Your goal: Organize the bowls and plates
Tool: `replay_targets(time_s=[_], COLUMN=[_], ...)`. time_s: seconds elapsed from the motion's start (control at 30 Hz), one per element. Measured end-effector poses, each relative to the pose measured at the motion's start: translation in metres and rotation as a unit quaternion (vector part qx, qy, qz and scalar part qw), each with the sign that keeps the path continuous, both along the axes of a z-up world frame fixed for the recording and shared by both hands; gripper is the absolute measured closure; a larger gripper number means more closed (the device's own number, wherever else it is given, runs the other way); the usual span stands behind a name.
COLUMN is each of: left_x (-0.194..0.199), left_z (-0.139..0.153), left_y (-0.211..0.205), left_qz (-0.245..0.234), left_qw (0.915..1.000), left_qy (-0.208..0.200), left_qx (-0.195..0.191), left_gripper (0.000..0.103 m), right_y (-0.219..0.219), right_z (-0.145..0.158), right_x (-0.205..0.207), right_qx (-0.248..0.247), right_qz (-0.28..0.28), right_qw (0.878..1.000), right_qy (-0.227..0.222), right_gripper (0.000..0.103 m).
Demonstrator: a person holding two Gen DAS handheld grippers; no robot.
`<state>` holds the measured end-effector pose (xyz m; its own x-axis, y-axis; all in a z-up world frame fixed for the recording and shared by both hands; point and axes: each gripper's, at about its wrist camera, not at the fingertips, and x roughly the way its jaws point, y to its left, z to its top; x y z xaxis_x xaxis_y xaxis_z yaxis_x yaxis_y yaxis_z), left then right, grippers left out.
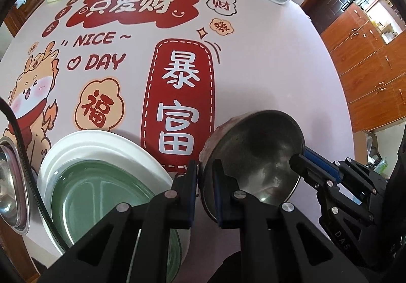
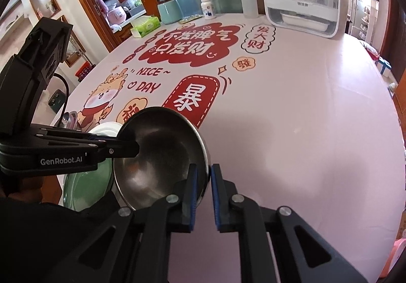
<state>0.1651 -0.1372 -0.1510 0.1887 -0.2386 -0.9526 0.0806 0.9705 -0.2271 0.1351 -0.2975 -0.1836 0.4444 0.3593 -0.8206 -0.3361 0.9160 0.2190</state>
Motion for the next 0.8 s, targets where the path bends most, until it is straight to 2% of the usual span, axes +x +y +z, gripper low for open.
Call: replay_targets(time_s=[0.23, 0.5, 0.8], left_x=[-0.019, -0.041, -0.06], left_z=[0.014, 0.031, 0.037], left_y=[0.007, 0.032, 0.062], left_qz=[0.005, 0.032, 0.057], left_qw=[0.9997, 0.9979, 0.9962], left_qy=[-0.02, -0.05, -0.058], left_qx=[-0.011, -0.026, -0.03], left_gripper=[0.093, 0.093, 0.093], right_y=[0.008, 0.028, 0.055], right_z=[0.013, 0.024, 0.034], right_x=[-0.013, -0.028, -0.038], right_qx=[-0.005, -0.016, -0.01], right_qz=[0.005, 0.031, 0.05], right_qw=[1.0, 0.998, 0.997], right_qy=[-0.022, -0.044, -0.055], right_gripper=[0.093, 0.093, 0.093])
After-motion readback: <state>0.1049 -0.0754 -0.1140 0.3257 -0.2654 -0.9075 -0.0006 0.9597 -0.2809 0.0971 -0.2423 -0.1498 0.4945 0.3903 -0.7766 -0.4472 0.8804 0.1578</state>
